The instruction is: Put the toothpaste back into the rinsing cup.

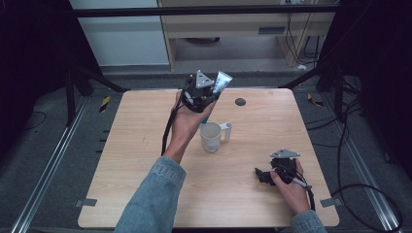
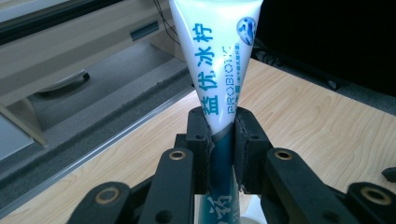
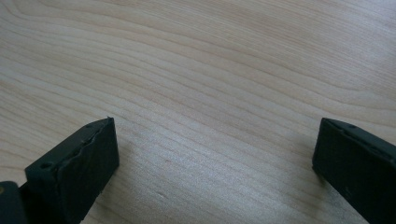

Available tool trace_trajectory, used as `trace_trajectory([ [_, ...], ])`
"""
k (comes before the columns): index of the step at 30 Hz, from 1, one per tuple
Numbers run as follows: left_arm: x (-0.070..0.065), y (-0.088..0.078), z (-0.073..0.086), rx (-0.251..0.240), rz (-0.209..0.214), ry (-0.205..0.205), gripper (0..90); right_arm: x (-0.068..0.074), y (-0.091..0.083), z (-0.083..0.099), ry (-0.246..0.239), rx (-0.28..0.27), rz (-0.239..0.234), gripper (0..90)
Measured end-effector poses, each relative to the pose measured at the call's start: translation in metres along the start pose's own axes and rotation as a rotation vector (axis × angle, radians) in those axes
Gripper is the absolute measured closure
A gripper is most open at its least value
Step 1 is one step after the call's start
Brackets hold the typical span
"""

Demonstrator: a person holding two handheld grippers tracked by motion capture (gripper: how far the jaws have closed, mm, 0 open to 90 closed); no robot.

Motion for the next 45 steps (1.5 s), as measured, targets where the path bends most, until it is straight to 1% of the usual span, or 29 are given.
trace_trajectory([
  [2, -0.002, -0.001, -0.002, -0.018, -0.006, 0.008, 78.1, 0.0, 0.0, 0.0, 0.001, 0.0, 0.0, 0.6],
  [6, -0.003, -0.001, -0.003, -0.028, -0.005, 0.004, 78.1, 0.0, 0.0, 0.0, 0.001, 0.0, 0.0, 0.6],
  [9, -0.004, 0.001, -0.004, -0.062, 0.02, 0.003, 78.1, 0.0, 0.0, 0.0, -0.001, -0.001, 0.0, 0.6],
  [10, -0.005, 0.001, -0.005, -0.074, 0.024, 0.004, 78.0, 0.0, 0.0, 0.0, 0.001, -0.001, -0.001, 0.6],
  [11, -0.005, 0.001, -0.005, -0.074, 0.024, 0.004, 78.0, 0.0, 0.0, 0.0, -0.002, -0.002, -0.001, 0.6],
  [12, -0.006, 0.001, -0.005, -0.091, 0.03, 0.005, 78.0, 0.0, 0.0, 0.0, -0.002, -0.002, -0.001, 0.6],
  [13, -0.008, 0.002, -0.005, -0.101, 0.034, 0.015, 78.1, 0.001, 0.0, 0.0, 0.009, 0.001, -0.004, 0.6],
  [15, -0.011, 0.003, -0.005, -0.114, 0.037, 0.022, 78.1, 0.001, 0.0, 0.0, 0.01, 0.001, -0.003, 0.6],
  [16, -0.013, 0.004, -0.005, -0.118, 0.039, 0.024, 78.1, 0.001, 0.0, 0.0, 0.018, -0.001, -0.004, 0.6],
  [17, -0.014, 0.005, -0.005, -0.122, 0.044, 0.025, 78.1, 0.001, 0.0, 0.0, 0.01, 0.002, -0.003, 0.6],
  [18, -0.015, 0.006, -0.006, -0.124, 0.046, 0.027, 78.1, 0.001, 0.0, 0.0, 0.018, -0.001, -0.005, 0.6],
  [20, -0.016, 0.006, -0.005, -0.122, 0.05, 0.035, 78.1, 0.001, 0.0, 0.0, 0.014, -0.003, -0.004, 0.6],
  [21, -0.019, 0.008, -0.005, -0.131, 0.054, 0.038, 78.1, 0.001, 0.0, 0.0, 0.015, -0.003, -0.004, 0.6],
  [24, -0.021, 0.009, -0.004, -0.14, 0.061, 0.043, 78.1, 0.001, 0.0, 0.0, 0.016, -0.002, -0.004, 0.6],
  [31, -0.023, 0.009, -0.001, -0.154, 0.062, 0.046, 78.1, 0.001, 0.0, 0.0, 0.015, -0.003, -0.005, 0.6],
  [33, -0.025, 0.008, 0.001, -0.16, 0.064, 0.057, 78.1, 0.001, 0.0, 0.0, 0.013, -0.003, -0.004, 0.6],
  [35, -0.025, 0.008, 0.002, -0.16, 0.063, 0.058, 78.1, 0.001, 0.0, 0.0, 0.014, -0.002, -0.004, 0.6],
  [36, -0.026, 0.008, 0.003, -0.17, 0.063, 0.061, 78.1, 0.001, 0.0, 0.0, 0.014, -0.002, -0.004, 0.6],
  [45, -0.028, 0.012, 0.012, -0.166, 0.069, 0.061, 78.1, 0.001, 0.0, 0.0, 0.014, -0.001, -0.003, 0.6],
])
Point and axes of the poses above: each handheld gripper's, and its own axes: y roughly forward along the jaws, z roughly out of its underside, x roughly to its left, the point moved 4 cm from there along y, roughly forward along the jaws
